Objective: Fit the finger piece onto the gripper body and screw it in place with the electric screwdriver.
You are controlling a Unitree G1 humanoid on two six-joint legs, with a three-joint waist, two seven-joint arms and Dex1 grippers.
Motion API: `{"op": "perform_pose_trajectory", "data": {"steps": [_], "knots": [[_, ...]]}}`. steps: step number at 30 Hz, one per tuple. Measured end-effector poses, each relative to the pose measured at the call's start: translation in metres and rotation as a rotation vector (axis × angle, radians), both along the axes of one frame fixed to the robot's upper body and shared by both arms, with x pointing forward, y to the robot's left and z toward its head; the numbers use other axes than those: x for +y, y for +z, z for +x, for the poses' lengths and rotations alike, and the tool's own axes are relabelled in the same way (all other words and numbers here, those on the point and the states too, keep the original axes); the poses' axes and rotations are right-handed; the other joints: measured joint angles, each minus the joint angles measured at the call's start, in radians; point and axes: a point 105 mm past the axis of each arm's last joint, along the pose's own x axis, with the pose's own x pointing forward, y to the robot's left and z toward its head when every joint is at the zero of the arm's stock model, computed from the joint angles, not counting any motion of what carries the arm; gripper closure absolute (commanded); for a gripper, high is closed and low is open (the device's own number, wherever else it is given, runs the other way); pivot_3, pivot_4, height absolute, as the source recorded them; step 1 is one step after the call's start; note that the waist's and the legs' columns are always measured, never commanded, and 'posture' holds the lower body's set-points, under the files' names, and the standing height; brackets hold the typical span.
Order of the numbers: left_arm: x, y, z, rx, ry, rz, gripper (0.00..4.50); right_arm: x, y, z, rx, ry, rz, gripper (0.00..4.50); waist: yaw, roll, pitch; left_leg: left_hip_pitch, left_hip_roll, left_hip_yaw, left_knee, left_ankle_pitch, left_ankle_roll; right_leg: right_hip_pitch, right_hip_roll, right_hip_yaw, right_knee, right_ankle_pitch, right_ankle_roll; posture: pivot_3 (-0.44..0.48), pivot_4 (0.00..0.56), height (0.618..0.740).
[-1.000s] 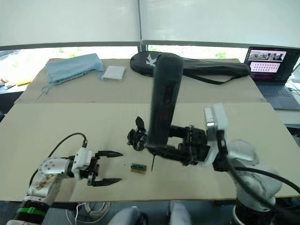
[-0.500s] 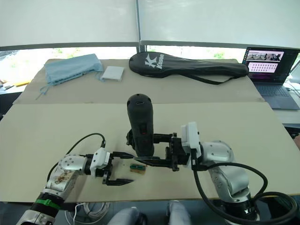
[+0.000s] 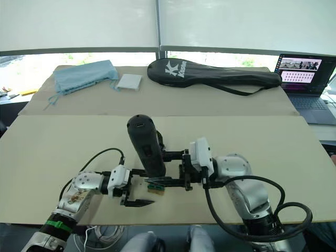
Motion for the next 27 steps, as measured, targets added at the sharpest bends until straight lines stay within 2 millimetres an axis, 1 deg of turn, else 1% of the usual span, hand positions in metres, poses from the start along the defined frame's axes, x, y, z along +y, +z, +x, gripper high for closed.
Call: {"op": "perform_pose_trajectory", "data": {"steps": [8, 17, 27], "knots": [[-0.0015, -0.0012, -0.0006, 0.004, 0.000, -0.002, 0.00, -0.0015, -0.0030, 0.0033, 0.004, -0.016, -0.011, 2.56, 0.000, 0.000, 0.000, 0.000, 0.000, 0.000, 0.000, 0.000, 0.000, 0.000, 0.000, 0.000, 0.000, 0.000, 0.000, 0.000, 0.150, 0.740], [-0.0019, -0.0017, -0.0003, 0.013, 0.012, -0.002, 0.00, 0.0034, -0.0059, 0.0000, 0.009, 0.008, -0.017, 2.56, 0.001, 0.000, 0.000, 0.000, 0.000, 0.000, 0.000, 0.000, 0.000, 0.000, -0.001, 0.000, 0.000, 0.000, 0.000, 0.000, 0.150, 0.740], [-0.0014, -0.0022, -0.0008, 0.012, 0.022, -0.005, 0.00, 0.0046, -0.0059, 0.0024, -0.008, 0.006, -0.032, 2.56, 0.000, 0.001, -0.001, 0.000, 0.000, 0.000, 0.000, 0.000, 0.000, 0.000, 0.000, 0.001, 0.000, 0.000, 0.000, 0.000, 0.150, 0.740]]}}
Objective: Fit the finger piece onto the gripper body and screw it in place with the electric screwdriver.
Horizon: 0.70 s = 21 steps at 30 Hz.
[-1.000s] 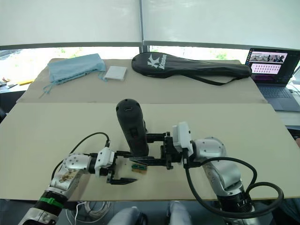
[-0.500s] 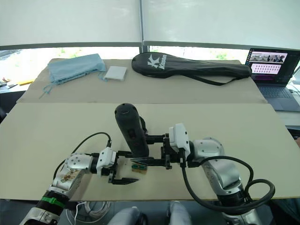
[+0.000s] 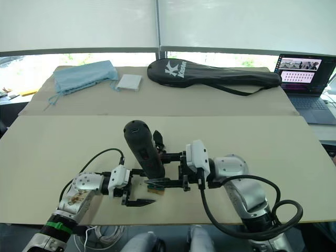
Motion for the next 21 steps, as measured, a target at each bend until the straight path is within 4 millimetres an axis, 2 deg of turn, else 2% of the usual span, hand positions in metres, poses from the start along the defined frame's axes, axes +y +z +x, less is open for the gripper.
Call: {"op": "perform_pose_trajectory", "data": {"steps": [21], "knots": [[-0.0001, -0.0001, -0.0008, -0.002, 0.008, -0.001, 0.00, 0.0052, -0.0012, -0.0027, 0.004, 0.028, -0.004, 2.56, 0.000, 0.000, 0.000, 0.000, 0.000, 0.000, 0.000, 0.000, 0.000, 0.000, 0.000, 0.000, 0.000, 0.000, 0.000, 0.000, 0.150, 0.740]]}}
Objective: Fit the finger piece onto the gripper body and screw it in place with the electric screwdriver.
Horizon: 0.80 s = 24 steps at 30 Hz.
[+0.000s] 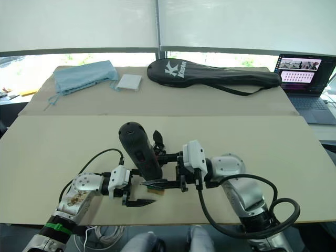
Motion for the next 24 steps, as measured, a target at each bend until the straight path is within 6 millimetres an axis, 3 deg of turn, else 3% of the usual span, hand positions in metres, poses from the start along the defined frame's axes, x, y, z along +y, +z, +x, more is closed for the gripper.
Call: {"op": "perform_pose_trajectory", "data": {"steps": [24], "knots": [[0.0000, -0.0009, -0.0001, -0.007, -0.007, -0.003, 0.00, -0.0010, -0.0016, 0.0009, 0.006, -0.003, -0.008, 2.56, 0.000, 0.002, -0.001, 0.000, 0.000, 0.000, 0.000, 0.000, 0.000, 0.000, 0.000, 0.000, 0.000, 0.000, 0.000, 0.000, 0.150, 0.740]]}}
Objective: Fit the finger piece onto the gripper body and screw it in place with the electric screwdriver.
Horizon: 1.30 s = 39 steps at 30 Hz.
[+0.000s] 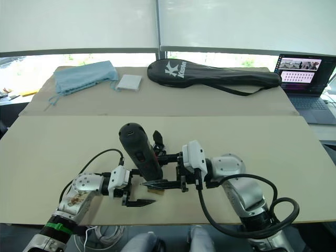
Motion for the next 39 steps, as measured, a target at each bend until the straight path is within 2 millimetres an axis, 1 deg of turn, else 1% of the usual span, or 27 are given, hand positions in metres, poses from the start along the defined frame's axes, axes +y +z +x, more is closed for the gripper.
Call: {"op": "perform_pose_trajectory", "data": {"steps": [39], "knots": [[0.0006, -0.0019, -0.0004, -0.005, 0.001, -0.004, 0.00, -0.0004, 0.0002, 0.0016, 0.002, -0.015, 0.001, 2.56, 0.000, 0.002, -0.002, 0.000, 0.000, 0.000, 0.000, 0.000, 0.001, 0.000, 0.000, 0.000, 0.000, 0.000, 0.000, 0.000, 0.150, 0.740]]}}
